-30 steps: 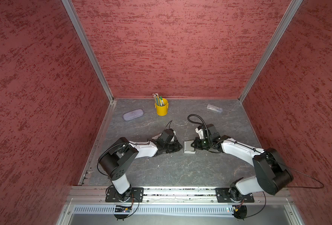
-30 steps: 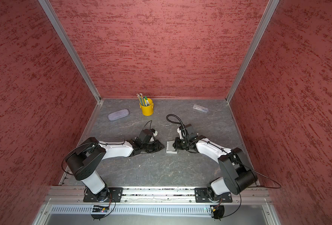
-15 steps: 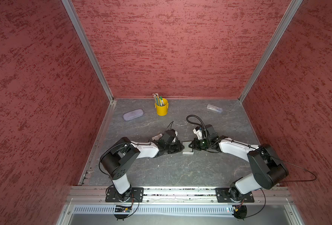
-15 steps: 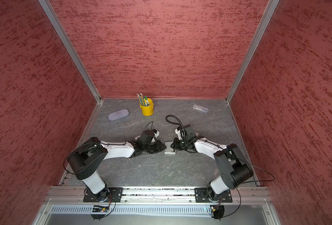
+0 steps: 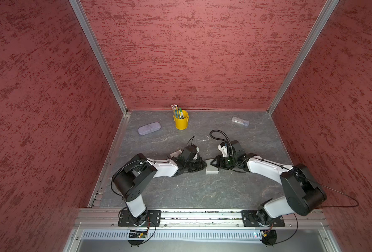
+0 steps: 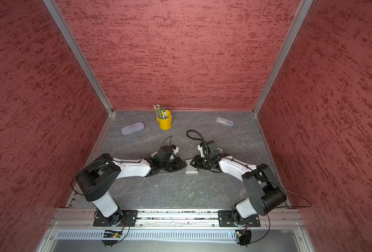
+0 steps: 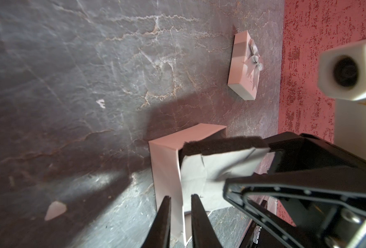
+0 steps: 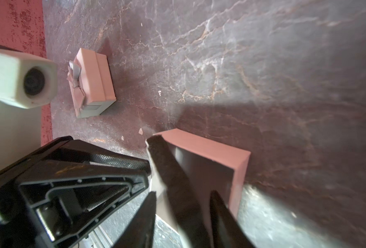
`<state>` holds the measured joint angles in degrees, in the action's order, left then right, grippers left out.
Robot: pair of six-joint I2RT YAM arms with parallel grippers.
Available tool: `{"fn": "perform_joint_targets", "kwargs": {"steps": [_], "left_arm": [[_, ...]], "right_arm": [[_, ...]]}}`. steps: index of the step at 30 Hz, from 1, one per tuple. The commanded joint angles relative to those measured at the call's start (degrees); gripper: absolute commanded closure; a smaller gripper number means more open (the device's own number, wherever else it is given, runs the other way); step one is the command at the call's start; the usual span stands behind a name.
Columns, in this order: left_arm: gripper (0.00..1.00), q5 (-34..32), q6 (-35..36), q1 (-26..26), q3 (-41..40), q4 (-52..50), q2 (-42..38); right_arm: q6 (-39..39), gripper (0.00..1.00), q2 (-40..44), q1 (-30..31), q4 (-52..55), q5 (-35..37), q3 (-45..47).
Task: Take the necklace out of the lift-off lid jewelry box
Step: Place the inner lining in the jewelry box.
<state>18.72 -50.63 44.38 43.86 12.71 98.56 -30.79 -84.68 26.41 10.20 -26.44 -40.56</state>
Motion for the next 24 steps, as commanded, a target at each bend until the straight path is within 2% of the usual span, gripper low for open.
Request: {"fn": "perform_joint_targets", "kwargs": {"steps": [1, 13, 24], "left_arm": [[0.8, -1.03, 0.12, 0.11, -0.53, 0.17, -1.53], [0.8, -0.91, 0.52, -0.16, -0.35, -0.58, -2.06], [0.8, -0.87, 0.54, -0.28, -0.26, -0.51, -1.71]], "right_arm": [[1.0, 0.49, 1.17, 0.13, 3.58, 3.87, -1.65], [2.5, 0.41, 6.97, 0.22, 10.66, 8.64, -5.8], [3.7, 0.69, 5.22, 1.31, 11.6, 10.57, -6.03]]}}
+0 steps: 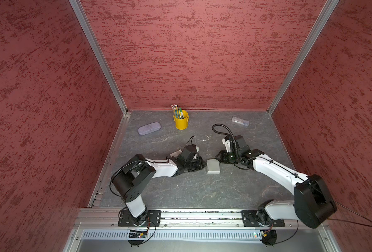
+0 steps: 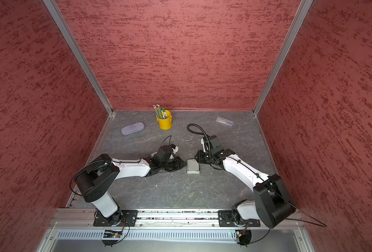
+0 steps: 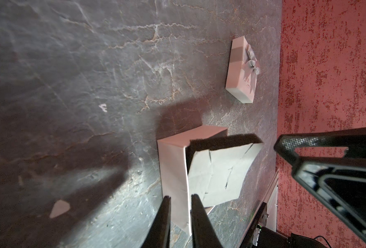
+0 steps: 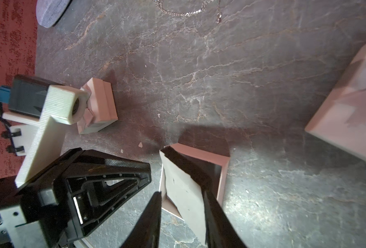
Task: Take the necklace out of the lift-off lid jewelry box
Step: Place the inner lining in the jewelry box.
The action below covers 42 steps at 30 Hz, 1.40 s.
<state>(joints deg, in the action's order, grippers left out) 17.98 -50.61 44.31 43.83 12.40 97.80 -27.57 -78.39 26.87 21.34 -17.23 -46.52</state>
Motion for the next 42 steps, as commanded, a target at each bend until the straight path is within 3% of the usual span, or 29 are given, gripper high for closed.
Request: {"fn": "perform_joint_targets", "kwargs": {"steps": [1, 10, 26, 37, 42], "left_arm": [[0.8, -0.06, 0.52, -0.22, -0.33, -0.19, -0.86], [0.8, 0.15, 0.51, -0.24, -0.42, 0.08, -0.33], [0.8, 0.74, 0.42, -0.45, -0.24, 0.6, 0.73], [0.8, 0.14, 1.47, -1.16, -0.55, -1.19, -1.31], [0.8, 0.3, 1.39, -1.47, -0.5, -0.94, -0.78]], "right_arm": [[0.43, 0.71, -1.44, 1.0, 0.01, 1.18, 0.09], [0.38, 0.86, -6.87, 2.31, -4.44, 0.03, 2.75], [1.34, 0.85, -10.69, 3.66, -6.53, 0.95, 4.05], [1.18, 0.76, -2.54, 4.84, 1.04, 7.03, -2.9], [1.05, 0.59, -2.3, 6.69, 1.01, 11.75, -4.91]]}}
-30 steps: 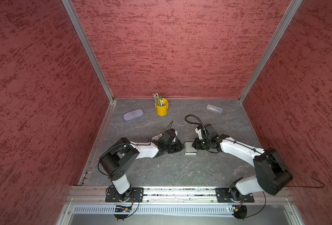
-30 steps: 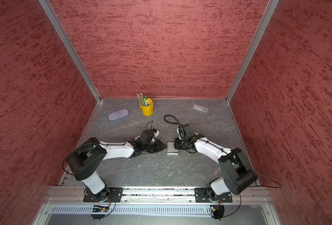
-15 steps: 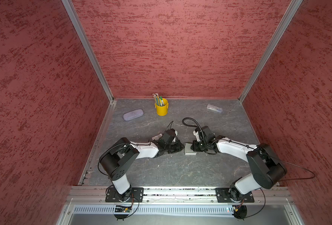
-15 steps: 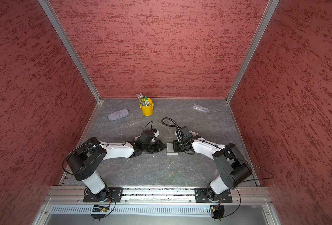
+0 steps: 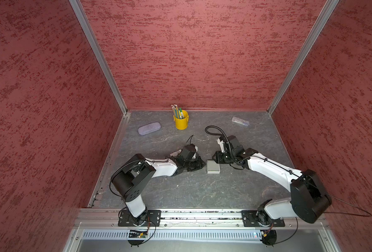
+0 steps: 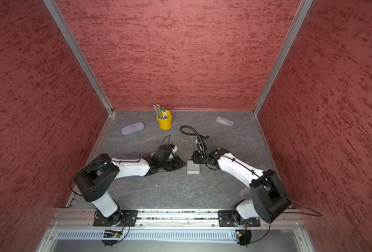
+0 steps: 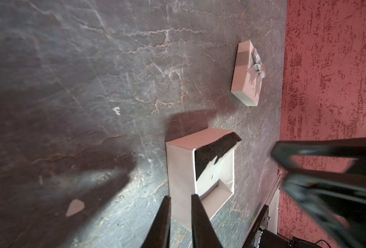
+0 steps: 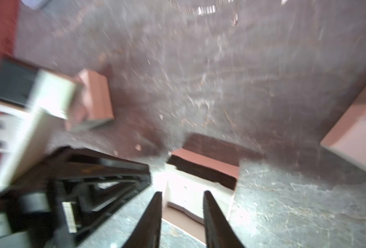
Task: Take the necklace out of the lift-off lid jewelry box
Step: Place the inner lining in the jewelry box.
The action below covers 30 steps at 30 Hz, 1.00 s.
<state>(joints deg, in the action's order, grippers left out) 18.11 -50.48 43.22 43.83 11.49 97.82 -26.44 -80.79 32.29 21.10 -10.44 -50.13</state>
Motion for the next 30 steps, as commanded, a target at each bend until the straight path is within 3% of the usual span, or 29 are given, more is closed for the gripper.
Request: {"fn": "perform_joint_targets", "kwargs": {"steps": [1, 5, 18, 30], "left_arm": [[0.8, 0.3, 1.17, -0.33, -0.5, 0.2, -0.63], [0.8, 0.67, 1.08, -0.36, -0.33, 0.38, -0.17], [0.8, 0.79, 1.26, -0.33, -0.64, 0.03, -0.35], [0.8, 1.01, 1.35, -0.33, -0.94, 0.25, -0.15]], "right_arm": [[-0.04, 0.57, -0.57, 1.61, 1.1, 5.3, -1.48], [0.22, 0.54, -4.79, 2.83, -0.29, 5.73, -1.55], [1.4, 0.61, -11.74, 4.24, -3.91, 6.92, 0.71], [2.36, 0.58, -12.83, 5.9, -0.84, 9.91, -1.39]]}}
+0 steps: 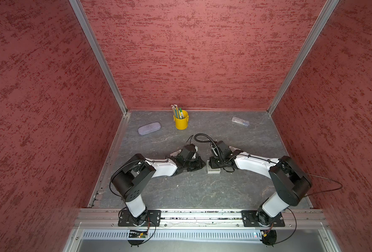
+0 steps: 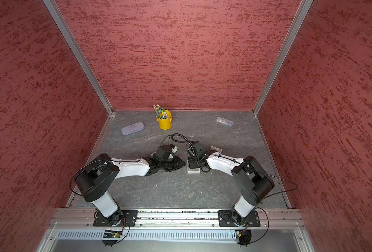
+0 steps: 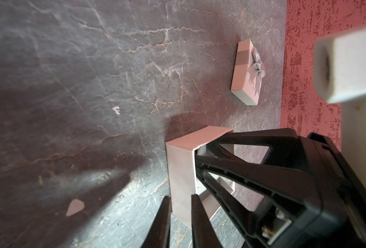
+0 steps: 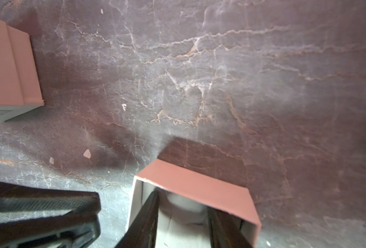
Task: Take the necklace out of the lift-off lid jewelry box
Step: Place the inner lining in the jewelry box, then pick up the lid from the center of the board.
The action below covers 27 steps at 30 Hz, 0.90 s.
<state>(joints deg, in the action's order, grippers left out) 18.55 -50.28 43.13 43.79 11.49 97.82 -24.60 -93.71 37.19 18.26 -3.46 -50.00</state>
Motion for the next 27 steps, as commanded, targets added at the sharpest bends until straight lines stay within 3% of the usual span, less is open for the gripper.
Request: {"fn": "perform_joint_targets", "kwargs": {"steps": [1, 10, 14, 19, 23, 27], "left_arm": [[0.8, 0.53, 1.15, -0.24, -0.87, 0.21, -0.17], [0.8, -0.94, 2.92, -0.42, 0.31, -2.76, -1.62], [0.76, -2.25, 4.62, -0.17, 1.77, -5.4, -1.84], [0.66, -4.05, 7.72, 0.67, 4.87, -9.26, -1.67], [0.54, -8.03, 12.78, 2.57, 10.28, -15.87, -1.23], [0.51, -11.88, 17.94, 4.58, 16.22, -20.72, 0.02]], "right_arm": [[0.65, 0.57, 0.32, 1.14, 2.68, 3.27, -2.13], [1.5, 0.47, 9.65, 1.37, 7.54, 7.15, -6.69], [2.66, 0.33, 12.69, 0.59, 11.94, 15.61, -9.68], [1.27, 0.18, 8.77, -4.01, 17.5, 22.97, -11.62], [-1.24, 0.12, 7.14, -9.86, 16.67, 20.21, -10.25], [-2.28, 0.1, 7.37, -14.35, 12.82, 15.09, -7.92]]}}
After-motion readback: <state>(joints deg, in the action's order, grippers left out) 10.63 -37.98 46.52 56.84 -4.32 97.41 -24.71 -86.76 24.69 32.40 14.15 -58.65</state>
